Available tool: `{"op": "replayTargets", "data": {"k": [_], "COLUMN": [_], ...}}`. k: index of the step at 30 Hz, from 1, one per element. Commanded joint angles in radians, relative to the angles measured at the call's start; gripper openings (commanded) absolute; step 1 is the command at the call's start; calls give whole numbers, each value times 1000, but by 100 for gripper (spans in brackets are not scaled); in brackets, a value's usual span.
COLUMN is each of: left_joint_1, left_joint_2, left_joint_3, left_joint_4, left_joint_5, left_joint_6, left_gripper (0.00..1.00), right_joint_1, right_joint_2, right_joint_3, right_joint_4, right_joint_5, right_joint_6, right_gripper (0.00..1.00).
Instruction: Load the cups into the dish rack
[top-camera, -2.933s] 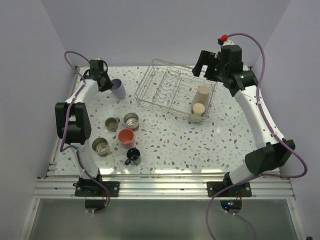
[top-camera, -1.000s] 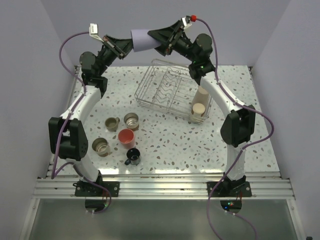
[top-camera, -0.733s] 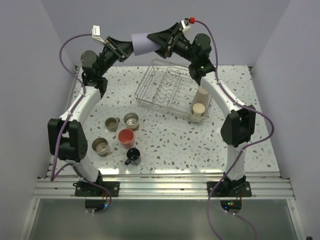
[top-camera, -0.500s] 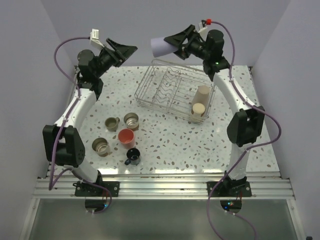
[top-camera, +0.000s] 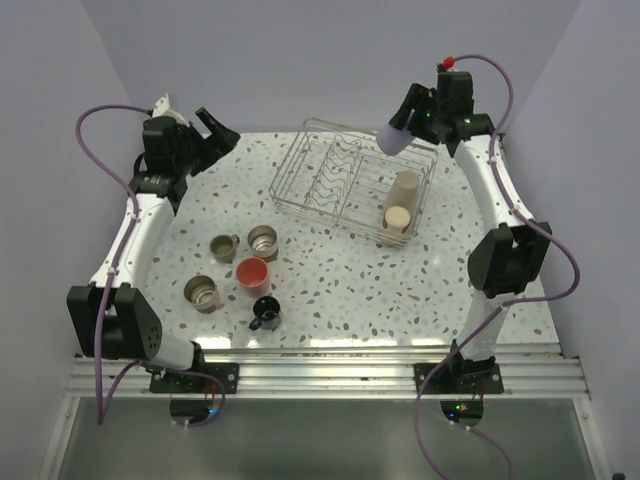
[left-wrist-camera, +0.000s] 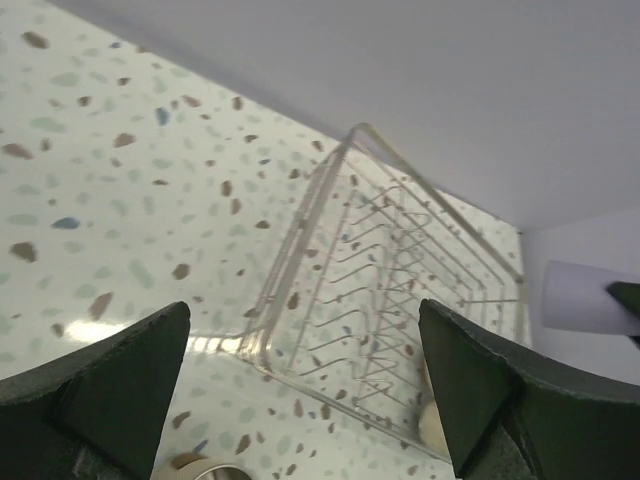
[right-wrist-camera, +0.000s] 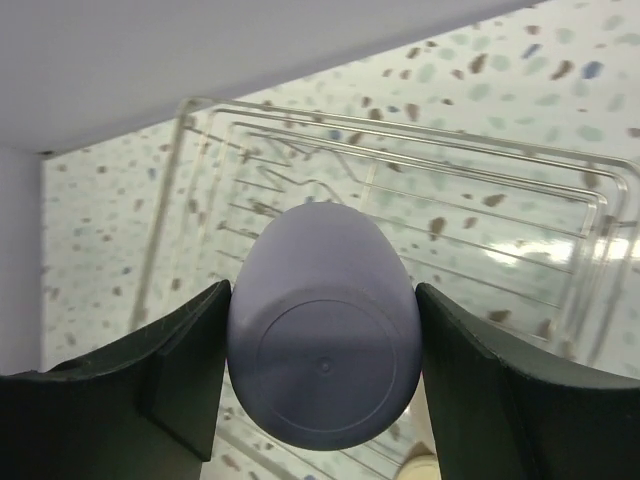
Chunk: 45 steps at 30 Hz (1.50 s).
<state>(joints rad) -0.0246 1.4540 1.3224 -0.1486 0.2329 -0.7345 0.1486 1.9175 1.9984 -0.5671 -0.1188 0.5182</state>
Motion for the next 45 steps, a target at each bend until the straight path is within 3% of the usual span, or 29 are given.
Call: {"op": "replayTargets", "data": {"k": [1, 3, 7, 22, 43, 45], "left_joint_1": [8, 6, 6, 6, 6, 6], "left_joint_2": [-34, -30, -32, -18, 25, 20], "left_joint_3": [34, 47, 54, -2, -5, -6], "left_joint_4": [-209, -255, -266, -221, -192, -190], "left_joint_5": [-258, -360, -415, -322, -241, -239], "left_joint_6": [132, 174, 196, 176, 155, 156], "left_gripper": [100, 100, 100, 100, 100, 100], "right_joint_1": [-3, -1, -3, -4, -3, -4], "right_joint_2": [-2, 24, 80, 232, 324, 321], "right_joint_3": [14, 16, 46, 49, 46, 48], "right_joint_4": [-103, -112, -128, -126, -114, -117], "right_joint_5": [221, 257, 304, 438, 430, 427], "right_joint_6": [-159, -182, -210, -239, -201, -202], "right_gripper": [0, 0, 0, 0, 0, 13]}}
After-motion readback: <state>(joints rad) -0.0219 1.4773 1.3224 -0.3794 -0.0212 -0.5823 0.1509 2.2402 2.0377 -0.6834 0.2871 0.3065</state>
